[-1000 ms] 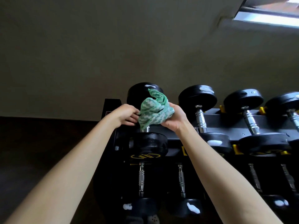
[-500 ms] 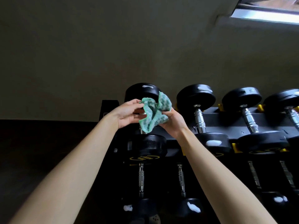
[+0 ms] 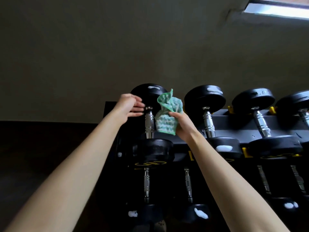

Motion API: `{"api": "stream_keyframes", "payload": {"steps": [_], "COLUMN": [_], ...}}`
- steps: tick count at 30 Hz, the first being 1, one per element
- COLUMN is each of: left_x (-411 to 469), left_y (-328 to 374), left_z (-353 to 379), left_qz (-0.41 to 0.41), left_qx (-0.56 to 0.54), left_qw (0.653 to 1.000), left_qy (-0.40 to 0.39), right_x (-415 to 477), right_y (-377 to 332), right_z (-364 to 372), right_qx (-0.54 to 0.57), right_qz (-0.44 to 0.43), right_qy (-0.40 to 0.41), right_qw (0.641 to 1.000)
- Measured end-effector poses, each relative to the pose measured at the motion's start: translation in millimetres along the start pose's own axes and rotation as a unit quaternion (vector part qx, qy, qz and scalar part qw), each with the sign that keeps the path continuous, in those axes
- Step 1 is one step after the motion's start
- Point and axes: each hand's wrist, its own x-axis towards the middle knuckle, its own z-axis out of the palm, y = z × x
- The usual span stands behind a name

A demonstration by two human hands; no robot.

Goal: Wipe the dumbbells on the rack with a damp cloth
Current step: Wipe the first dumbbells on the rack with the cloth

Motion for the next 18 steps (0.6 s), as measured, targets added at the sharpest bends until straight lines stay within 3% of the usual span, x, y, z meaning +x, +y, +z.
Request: {"api": "stream_keyframes", "payload": {"steps": [2, 4, 7, 11, 18], "left_x": [4.9, 6.8, 9.6, 17.2, 12.0], "left_y": [-11.9, -27.2, -45.3, -53.4, -57.0], "left_z": [-13.1, -20.6, -21.6, -26.6, -33.3], "left_qz": [-0.059, -0.13, -0.158, -0.148, -0.177], "left_qx": [0.109, 0.242, 0.364, 0.339, 0.244], "left_qw": [0.992, 0.955, 0.885, 0.887, 0.924], "left_qy": [-0.019, -0.111, -0.244, -0.276, -0.236], "right_x": [9.0, 18.4, 31.0, 28.0, -16.3], "right_y": [4.0, 13.6, 22.1, 16.2, 13.4], "right_z": [1.1, 10.6, 28.2, 25.5, 7.0], "right_qx": [-0.214, -0.389, -0.504, -0.605, -0.599], "right_qz": [-0.078, -0.16, -0.24, -0.232, -0.051], "right_qy": [0.08, 0.111, 0.045, -0.04, -0.089], "right_qw": [0.971, 0.901, 0.829, 0.761, 0.794]}}
